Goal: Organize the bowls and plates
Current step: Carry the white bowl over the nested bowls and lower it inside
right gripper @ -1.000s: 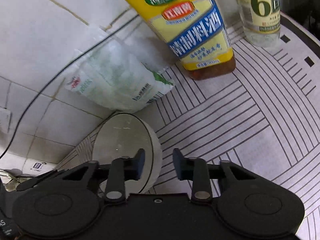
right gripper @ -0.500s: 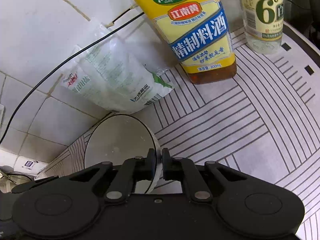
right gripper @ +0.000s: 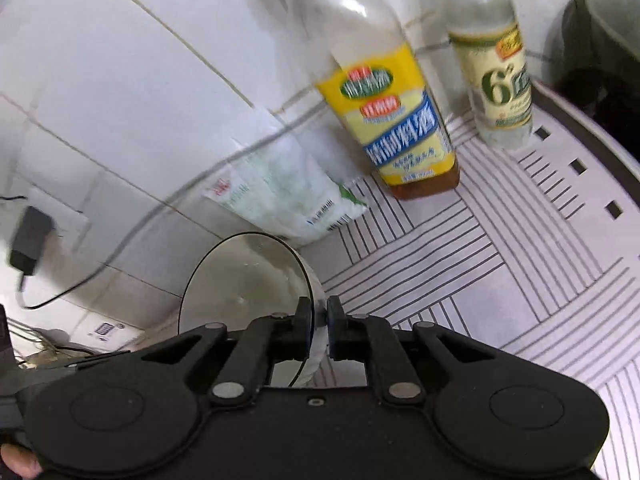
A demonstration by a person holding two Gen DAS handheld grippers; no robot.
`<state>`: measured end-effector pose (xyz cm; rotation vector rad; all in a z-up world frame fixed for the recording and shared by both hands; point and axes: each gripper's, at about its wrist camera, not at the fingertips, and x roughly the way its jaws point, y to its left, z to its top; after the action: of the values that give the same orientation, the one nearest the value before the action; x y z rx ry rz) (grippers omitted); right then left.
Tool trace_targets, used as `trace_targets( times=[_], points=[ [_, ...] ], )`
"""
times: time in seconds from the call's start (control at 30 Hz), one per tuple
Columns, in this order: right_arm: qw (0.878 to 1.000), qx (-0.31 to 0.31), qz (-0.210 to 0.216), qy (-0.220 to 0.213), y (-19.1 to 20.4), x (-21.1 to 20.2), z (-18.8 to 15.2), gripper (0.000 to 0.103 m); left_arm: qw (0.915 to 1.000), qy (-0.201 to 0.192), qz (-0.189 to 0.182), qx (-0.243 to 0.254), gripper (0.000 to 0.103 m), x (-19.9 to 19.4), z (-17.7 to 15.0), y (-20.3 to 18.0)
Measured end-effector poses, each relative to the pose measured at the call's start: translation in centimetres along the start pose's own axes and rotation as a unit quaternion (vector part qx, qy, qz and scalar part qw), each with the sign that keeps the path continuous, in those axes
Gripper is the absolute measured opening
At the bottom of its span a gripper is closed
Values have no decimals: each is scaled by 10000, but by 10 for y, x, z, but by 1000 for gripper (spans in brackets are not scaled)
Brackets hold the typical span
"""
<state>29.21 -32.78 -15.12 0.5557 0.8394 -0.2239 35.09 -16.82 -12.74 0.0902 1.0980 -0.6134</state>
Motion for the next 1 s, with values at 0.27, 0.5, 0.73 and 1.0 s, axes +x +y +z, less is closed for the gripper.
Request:
trace_targets(
  times=[0.27, 0.5, 0.73, 1.0],
  points=[
    [9986, -370, -71, -381, 11, -57, -13, 12, 9997, -80, -132, 198, 16, -39, -15, -30],
    [9970, -490, -189, -569, 6, -82, -34, 12, 9993, 104, -249, 254, 16, -44, -35, -46],
    [9961, -613, -418, -479, -3, -82, -57, 12, 9988, 249, -212, 363, 16, -44, -50, -59],
    [9913, -991, -797, -351, -8, -74, -78, 12, 9968, 647, -273, 373, 16, -21, -60, -62]
  ],
)
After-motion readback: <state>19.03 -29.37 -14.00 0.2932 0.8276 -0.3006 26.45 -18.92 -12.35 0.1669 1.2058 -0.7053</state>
